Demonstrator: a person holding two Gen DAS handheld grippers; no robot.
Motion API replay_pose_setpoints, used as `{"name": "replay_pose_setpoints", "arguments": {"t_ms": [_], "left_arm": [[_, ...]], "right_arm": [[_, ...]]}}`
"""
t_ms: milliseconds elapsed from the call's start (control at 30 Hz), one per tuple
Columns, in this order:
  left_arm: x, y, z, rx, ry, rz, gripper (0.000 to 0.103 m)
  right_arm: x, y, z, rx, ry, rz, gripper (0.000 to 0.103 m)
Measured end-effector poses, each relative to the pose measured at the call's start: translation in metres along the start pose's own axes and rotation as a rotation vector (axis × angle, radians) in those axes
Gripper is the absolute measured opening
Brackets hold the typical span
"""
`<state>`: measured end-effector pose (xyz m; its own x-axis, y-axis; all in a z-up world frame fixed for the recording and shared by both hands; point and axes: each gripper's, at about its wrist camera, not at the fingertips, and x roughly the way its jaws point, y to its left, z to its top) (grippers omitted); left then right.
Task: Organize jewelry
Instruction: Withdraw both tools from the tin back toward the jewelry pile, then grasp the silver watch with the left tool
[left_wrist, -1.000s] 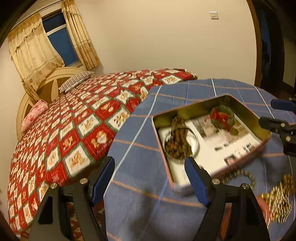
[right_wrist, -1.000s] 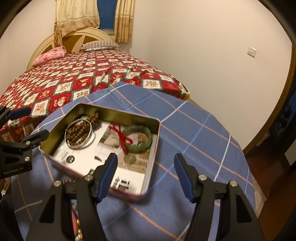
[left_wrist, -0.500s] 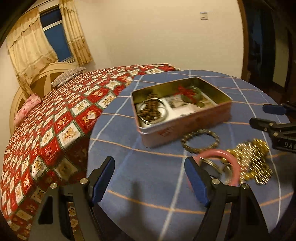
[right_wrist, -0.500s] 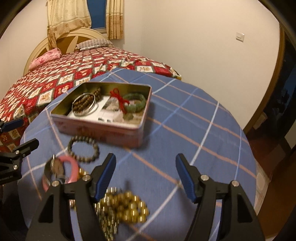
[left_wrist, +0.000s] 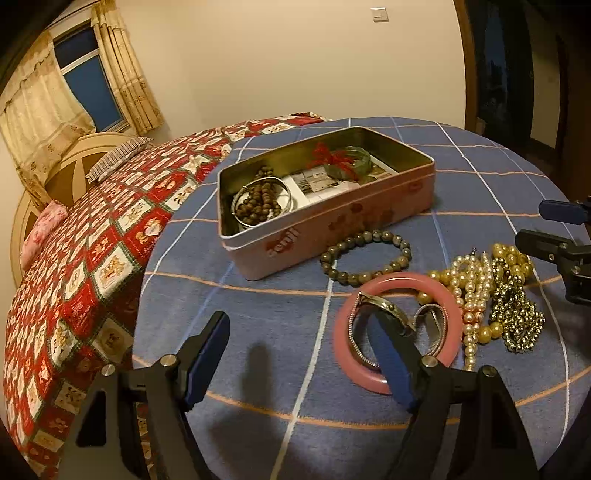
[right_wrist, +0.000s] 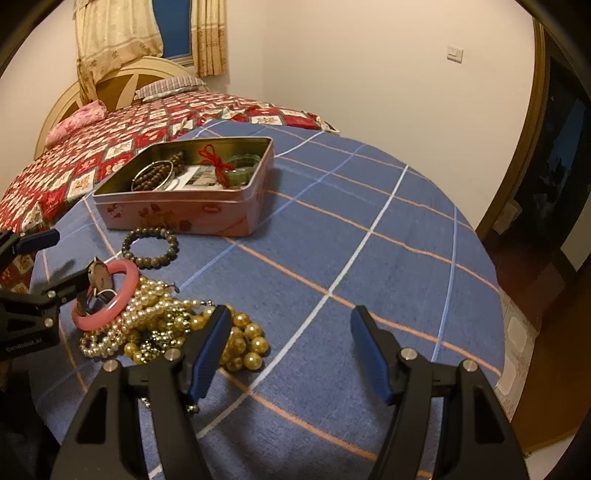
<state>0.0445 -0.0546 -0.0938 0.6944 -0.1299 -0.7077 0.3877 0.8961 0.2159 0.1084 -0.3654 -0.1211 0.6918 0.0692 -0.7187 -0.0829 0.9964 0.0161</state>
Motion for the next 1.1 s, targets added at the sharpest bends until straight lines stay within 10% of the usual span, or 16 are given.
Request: {"name": "replay_pose_setpoints", "arguments": {"t_ms": [167,233,333,667,1100], "left_arm": [[0.012,-0.006,0.001,0.000,0.036,-0.056,0.039],[0.011,-0.010,0.001,0.006,0.031,-0.079,0.009],[0.003,-0.012,0.002,0.007,0.012,-0.088,0.001],[-0.050,0.016,0.017,-0.054,-0.131,-0.065,0.001],[-0.034,0.052,0.004,-0.164,-0.084,-0.023,0.001]], "right_arm": [[0.001,0.001,-0.002,-0.002,0.000,0.005,0.070],[0.001,0.000,-0.002,-0.001,-0.001,0.005,0.070],[0.001,-0.001,-0.003,0.008,-0.002,0.008,0.070],[-0.002,0.000,-0.002,0.012,-0.014,0.018,0.070],[0.004,0.003,-0.003,0.001,0.029,0.033,0.059]]}}
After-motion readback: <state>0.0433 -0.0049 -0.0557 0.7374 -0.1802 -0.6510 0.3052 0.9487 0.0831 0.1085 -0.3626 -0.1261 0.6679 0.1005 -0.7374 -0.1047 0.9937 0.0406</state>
